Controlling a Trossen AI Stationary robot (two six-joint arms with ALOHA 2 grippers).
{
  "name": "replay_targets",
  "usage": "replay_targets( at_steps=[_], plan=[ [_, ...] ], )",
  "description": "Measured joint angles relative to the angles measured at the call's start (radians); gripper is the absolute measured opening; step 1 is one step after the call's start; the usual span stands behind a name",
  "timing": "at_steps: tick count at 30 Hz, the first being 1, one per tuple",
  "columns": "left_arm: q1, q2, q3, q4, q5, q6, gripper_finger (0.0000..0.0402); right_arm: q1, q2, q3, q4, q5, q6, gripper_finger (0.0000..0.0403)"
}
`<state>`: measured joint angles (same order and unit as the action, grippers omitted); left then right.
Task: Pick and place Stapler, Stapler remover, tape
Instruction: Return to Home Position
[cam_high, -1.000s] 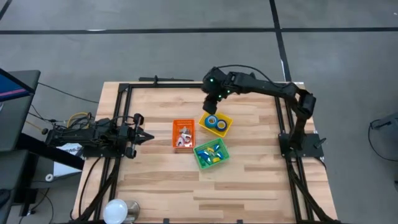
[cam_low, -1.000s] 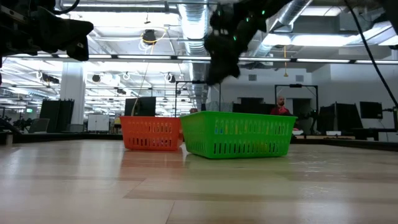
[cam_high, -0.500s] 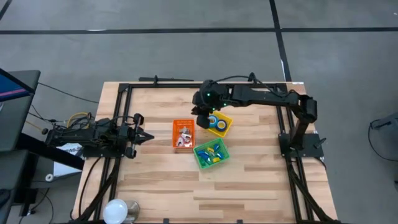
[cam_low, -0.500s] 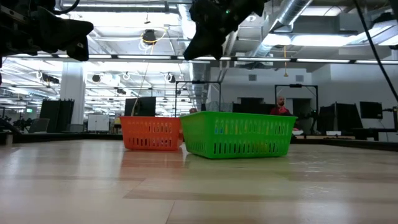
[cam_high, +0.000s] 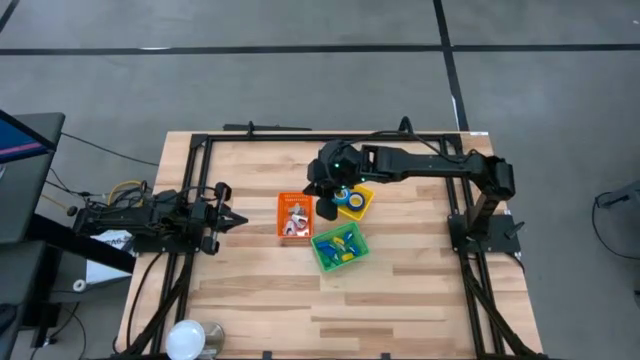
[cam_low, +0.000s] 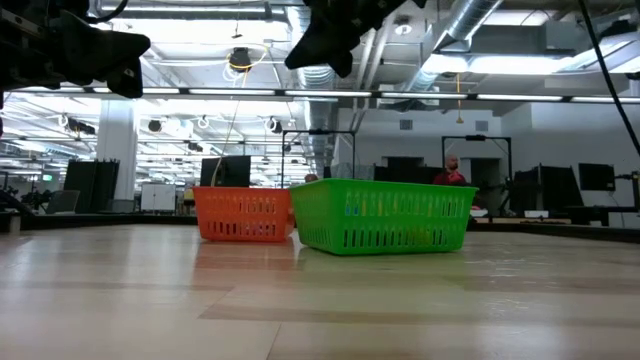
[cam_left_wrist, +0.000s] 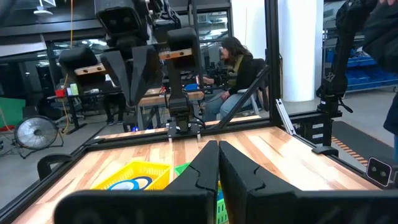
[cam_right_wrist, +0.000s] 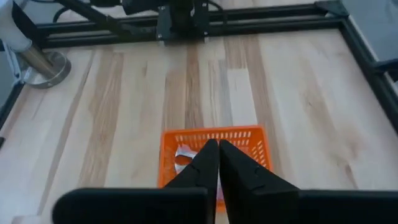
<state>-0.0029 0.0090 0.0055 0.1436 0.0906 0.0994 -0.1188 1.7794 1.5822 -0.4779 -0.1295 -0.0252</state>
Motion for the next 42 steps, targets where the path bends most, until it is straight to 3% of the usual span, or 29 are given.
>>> replay_targets(
  at_steps=[11, 20, 34, 42],
  plan=[
    [0.000, 0.008, 0.000, 0.002, 0.000, 0.000, 0.0004, 0.003, -0.114, -0.252, 0.309, 0.049, 0.058, 0.0001],
    [0.000, 0.045, 0.000, 0.009, 0.000, 0.000, 0.0004, 0.059, -0.214, -0.562, 0.611, 0.045, -0.001, 0.0000],
    [0.000, 0.108, 0.000, 0.024, 0.000, 0.000, 0.0004, 0.068, -0.448, -1.002, 0.791, 0.022, -0.011, 0.0000],
    [0.000, 0.138, 0.000, 0.023, 0.000, 0.000, 0.0004, 0.079, -0.687, -1.258, 0.856, 0.021, -0.011, 0.0000]
  ],
)
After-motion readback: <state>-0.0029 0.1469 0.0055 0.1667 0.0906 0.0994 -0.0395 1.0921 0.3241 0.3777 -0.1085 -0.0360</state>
